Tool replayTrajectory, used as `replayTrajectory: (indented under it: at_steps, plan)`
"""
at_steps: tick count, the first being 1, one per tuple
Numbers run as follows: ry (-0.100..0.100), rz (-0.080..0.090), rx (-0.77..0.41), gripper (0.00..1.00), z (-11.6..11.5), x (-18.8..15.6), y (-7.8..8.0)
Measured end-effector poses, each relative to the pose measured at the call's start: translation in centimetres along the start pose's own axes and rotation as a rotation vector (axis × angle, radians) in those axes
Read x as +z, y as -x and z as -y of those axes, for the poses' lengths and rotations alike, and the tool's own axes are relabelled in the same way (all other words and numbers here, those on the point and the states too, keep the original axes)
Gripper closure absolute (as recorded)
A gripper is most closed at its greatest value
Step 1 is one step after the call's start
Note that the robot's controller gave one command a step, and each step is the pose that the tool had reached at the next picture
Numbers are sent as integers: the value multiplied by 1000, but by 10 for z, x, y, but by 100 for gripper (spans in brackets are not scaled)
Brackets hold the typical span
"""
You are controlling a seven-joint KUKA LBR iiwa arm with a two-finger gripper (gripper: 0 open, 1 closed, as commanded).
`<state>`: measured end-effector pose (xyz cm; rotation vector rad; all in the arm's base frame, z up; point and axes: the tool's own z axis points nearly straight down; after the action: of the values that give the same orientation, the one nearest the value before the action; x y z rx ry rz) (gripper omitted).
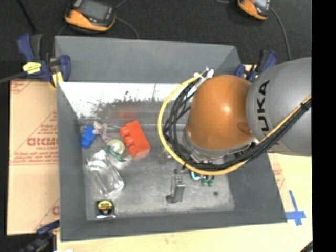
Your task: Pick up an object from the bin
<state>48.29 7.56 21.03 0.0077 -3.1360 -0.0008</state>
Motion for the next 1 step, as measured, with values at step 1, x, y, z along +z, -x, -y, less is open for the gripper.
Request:
replayTrajectory:
  at_steps: [1]
  plan:
    - [3, 11, -54, 0, -75, -6, 12]
